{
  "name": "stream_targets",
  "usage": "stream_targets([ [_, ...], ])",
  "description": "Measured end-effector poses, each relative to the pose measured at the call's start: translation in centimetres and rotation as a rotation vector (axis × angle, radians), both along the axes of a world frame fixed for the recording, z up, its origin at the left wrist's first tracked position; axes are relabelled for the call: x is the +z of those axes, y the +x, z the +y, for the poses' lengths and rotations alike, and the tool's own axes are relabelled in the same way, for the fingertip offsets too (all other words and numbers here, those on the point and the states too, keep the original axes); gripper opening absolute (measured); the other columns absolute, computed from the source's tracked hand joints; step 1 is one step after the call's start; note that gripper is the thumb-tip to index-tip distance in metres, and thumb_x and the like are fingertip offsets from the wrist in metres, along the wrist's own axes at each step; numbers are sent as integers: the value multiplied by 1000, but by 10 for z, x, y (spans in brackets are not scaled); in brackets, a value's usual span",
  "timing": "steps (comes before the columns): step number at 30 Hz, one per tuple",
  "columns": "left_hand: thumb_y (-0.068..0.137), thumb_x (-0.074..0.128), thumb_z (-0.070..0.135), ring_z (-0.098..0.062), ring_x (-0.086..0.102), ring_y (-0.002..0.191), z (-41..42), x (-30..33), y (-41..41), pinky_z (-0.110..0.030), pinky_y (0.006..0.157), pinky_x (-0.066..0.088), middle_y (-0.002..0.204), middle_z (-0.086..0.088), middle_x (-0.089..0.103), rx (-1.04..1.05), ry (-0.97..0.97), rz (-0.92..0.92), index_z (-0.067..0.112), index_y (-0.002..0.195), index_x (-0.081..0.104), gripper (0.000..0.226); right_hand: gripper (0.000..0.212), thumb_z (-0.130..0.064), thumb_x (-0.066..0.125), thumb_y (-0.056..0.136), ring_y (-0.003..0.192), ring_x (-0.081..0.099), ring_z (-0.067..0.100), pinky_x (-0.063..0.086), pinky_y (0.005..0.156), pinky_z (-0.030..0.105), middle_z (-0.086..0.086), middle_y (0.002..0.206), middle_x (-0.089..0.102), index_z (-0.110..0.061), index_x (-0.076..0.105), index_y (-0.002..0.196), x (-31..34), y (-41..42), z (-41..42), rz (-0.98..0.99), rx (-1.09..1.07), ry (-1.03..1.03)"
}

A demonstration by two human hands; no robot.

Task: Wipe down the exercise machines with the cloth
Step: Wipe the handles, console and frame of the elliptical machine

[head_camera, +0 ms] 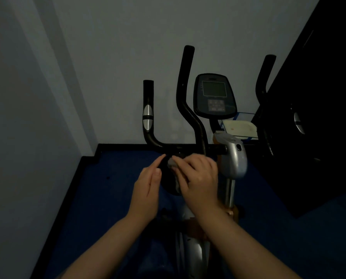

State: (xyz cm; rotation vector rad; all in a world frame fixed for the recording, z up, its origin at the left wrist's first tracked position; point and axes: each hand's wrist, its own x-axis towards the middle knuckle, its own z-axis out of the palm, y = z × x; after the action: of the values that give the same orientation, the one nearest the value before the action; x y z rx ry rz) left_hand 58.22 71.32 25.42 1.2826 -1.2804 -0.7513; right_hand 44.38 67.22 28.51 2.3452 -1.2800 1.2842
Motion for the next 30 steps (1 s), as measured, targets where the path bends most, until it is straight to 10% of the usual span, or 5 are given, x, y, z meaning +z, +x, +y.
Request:
stream_targets([
  [4,96,30,51,2,49,122,1,0,-1,-9,97,36,128,17,55,-7,-5,4,42,135,45,43,24,-16,63,88,94,56,14,36,104,40,-1,90,64,-16,72,110,-16,-13,22,37,68,-19],
  [7,96,30,51,3,50,119,-1,1,4,-7,94,35,126,16,56,-20,-9,-21,41,135,45,43,20,-19,68,88,83,56,18,43,83,31,1,86,64,-14,74,107,3,-21,-8,148,157,-68],
  [18,94,32,50,4,53,114,-1,4,4,-6,91,38,122,11,58,-19,-25,-11,43,132,47,41,25,-26,64,86,89,53,13,41,79,14,-4,87,60,-15,73,106,14,-9,-16,-224,100,167],
  [24,95,32,49,3,52,117,2,1,0,-7,94,37,125,11,58,-28,-18,21,38,135,48,43,36,-13,62,89,127,46,10,38,106,21,-1,134,51,-26,61,123,-15,1,31,-436,16,283],
  [30,96,32,48,6,50,117,0,3,4,-5,93,35,122,21,57,-29,-23,-9,38,136,46,44,29,-9,63,90,111,59,9,46,98,20,5,120,64,-7,67,119,6,3,-2,-466,32,317],
])
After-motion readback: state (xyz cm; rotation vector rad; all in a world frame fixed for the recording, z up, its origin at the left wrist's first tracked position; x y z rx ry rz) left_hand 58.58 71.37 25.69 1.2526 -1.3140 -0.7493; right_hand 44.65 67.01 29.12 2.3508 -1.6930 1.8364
